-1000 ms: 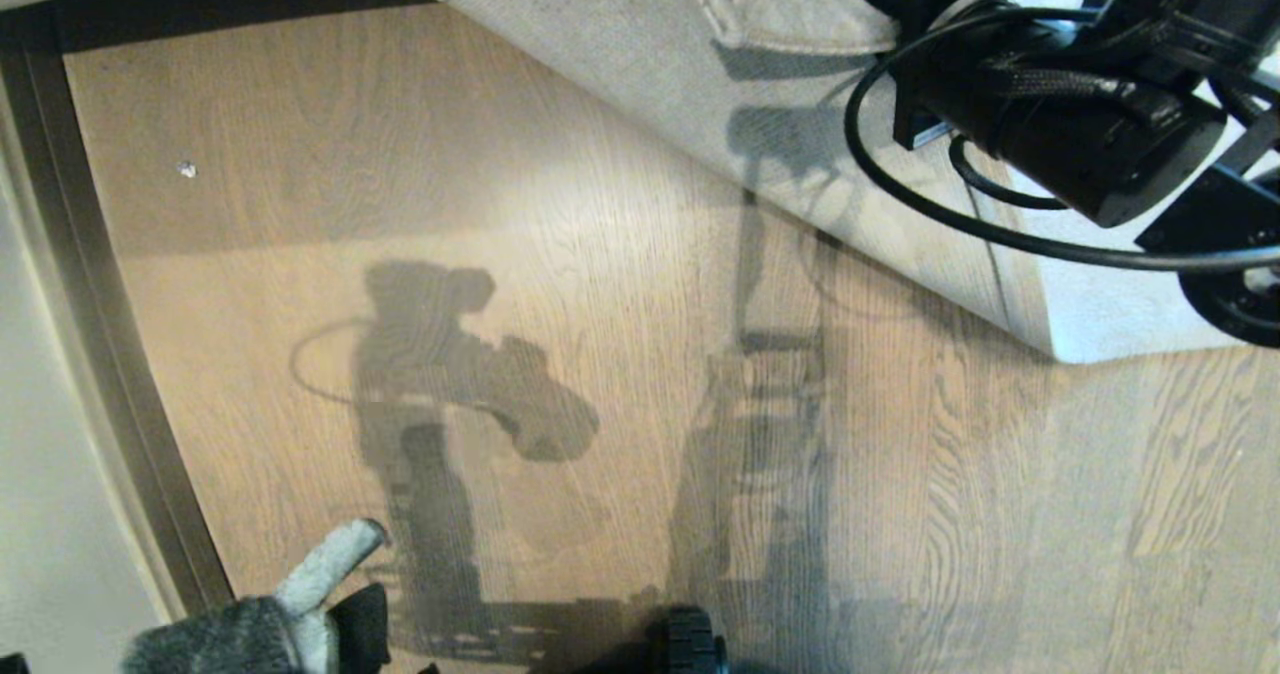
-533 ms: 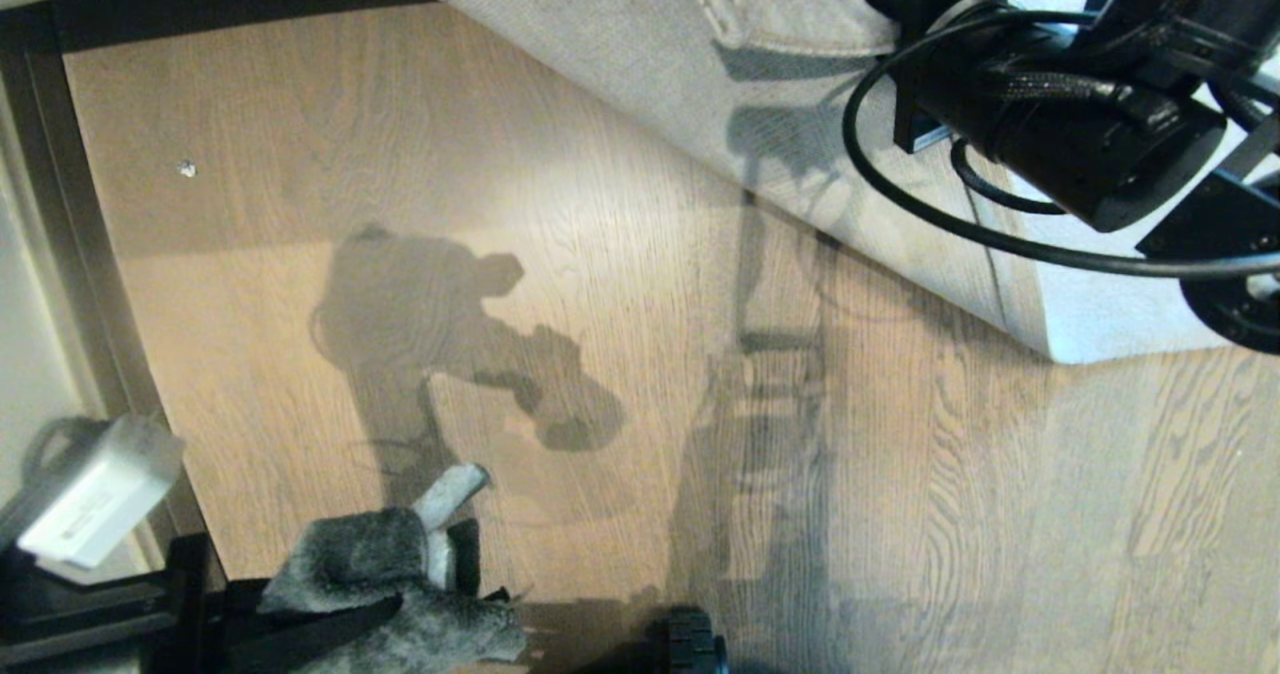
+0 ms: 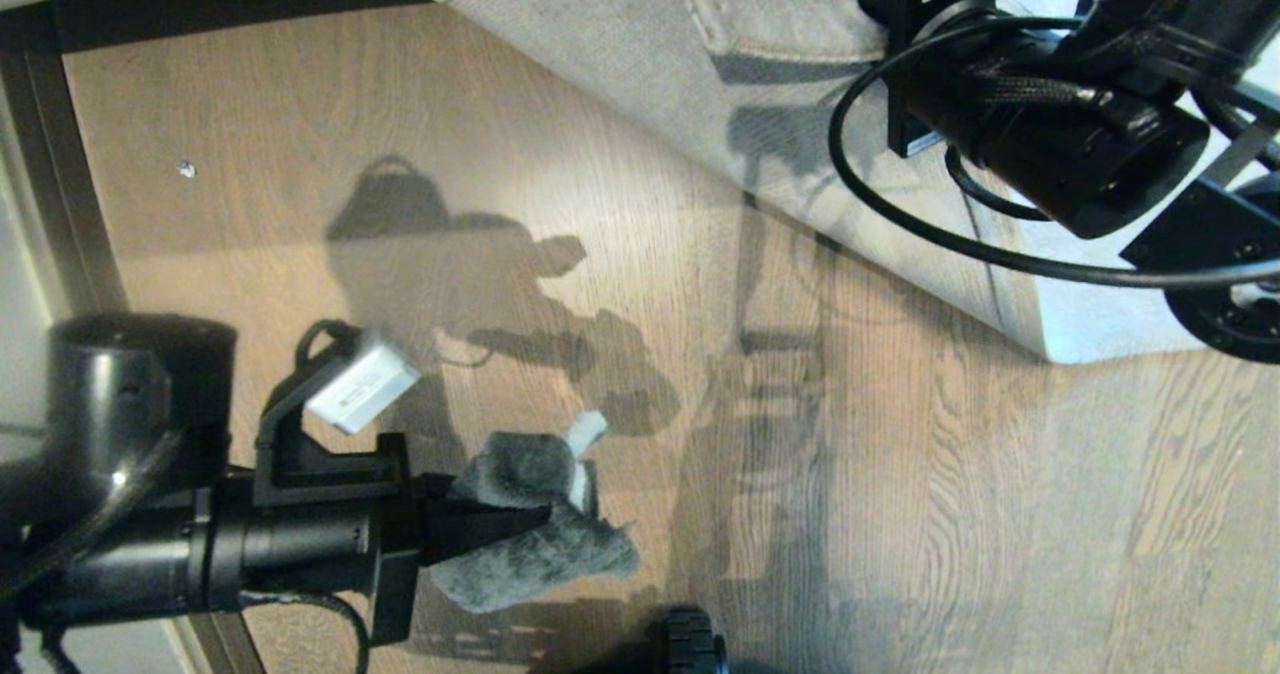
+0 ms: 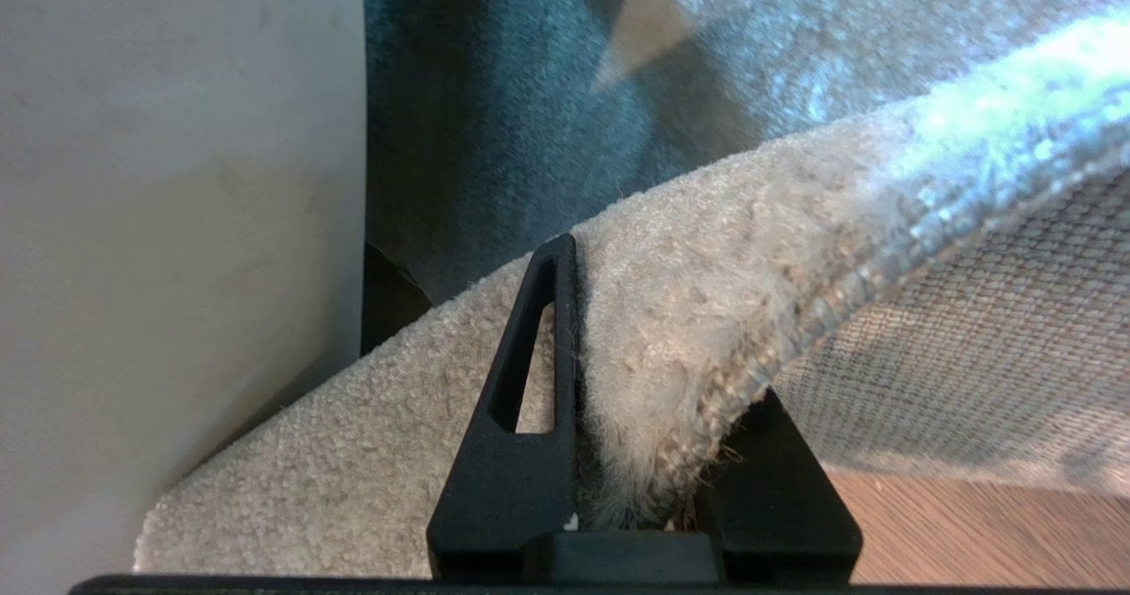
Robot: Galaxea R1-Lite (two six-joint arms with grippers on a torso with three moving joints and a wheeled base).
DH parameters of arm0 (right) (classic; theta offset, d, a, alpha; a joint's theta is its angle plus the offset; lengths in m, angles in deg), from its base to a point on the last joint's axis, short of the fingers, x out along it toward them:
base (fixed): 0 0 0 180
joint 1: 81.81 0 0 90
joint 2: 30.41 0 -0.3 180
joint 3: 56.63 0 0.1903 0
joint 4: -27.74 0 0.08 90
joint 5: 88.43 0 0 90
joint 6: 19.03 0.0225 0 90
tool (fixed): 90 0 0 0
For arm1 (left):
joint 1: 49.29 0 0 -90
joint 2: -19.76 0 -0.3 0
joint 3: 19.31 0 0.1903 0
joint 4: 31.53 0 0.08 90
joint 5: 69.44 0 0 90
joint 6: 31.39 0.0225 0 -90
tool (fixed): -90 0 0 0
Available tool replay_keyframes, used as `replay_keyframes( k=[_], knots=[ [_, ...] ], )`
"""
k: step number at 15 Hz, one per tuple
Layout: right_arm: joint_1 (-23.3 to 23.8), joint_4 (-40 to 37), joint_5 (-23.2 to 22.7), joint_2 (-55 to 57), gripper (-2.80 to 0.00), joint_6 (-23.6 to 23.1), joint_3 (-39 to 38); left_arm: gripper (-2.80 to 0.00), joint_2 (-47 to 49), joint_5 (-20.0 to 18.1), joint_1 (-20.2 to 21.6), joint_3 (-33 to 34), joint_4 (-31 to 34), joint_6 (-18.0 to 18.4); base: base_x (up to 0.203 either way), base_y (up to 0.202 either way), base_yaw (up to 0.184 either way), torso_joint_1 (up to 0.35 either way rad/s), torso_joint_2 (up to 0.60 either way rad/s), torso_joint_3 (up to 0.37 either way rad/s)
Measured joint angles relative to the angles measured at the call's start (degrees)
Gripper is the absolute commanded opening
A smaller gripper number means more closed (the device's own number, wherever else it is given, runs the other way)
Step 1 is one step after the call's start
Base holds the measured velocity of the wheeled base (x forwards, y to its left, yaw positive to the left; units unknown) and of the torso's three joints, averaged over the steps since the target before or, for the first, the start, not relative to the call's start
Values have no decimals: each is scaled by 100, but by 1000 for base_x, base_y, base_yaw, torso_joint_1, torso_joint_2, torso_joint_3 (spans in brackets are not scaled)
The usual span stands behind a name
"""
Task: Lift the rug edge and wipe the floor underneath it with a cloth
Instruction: Wipe the floor under the carpet with a rag
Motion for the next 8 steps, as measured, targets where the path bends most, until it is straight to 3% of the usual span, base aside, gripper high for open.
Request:
replay_keyframes(
  k=[4, 8],
  knots=[
    [-9, 207, 20, 71, -280, -75, -6, -280, 868, 13, -620, -949, -13, 6, 0, 0, 0, 0, 0, 0],
    [-9, 219, 51, 121, -280, -82, 11, -280, 1659, 20, -965, -1645, -280, -32, 0, 0, 0, 0, 0, 0]
  ],
)
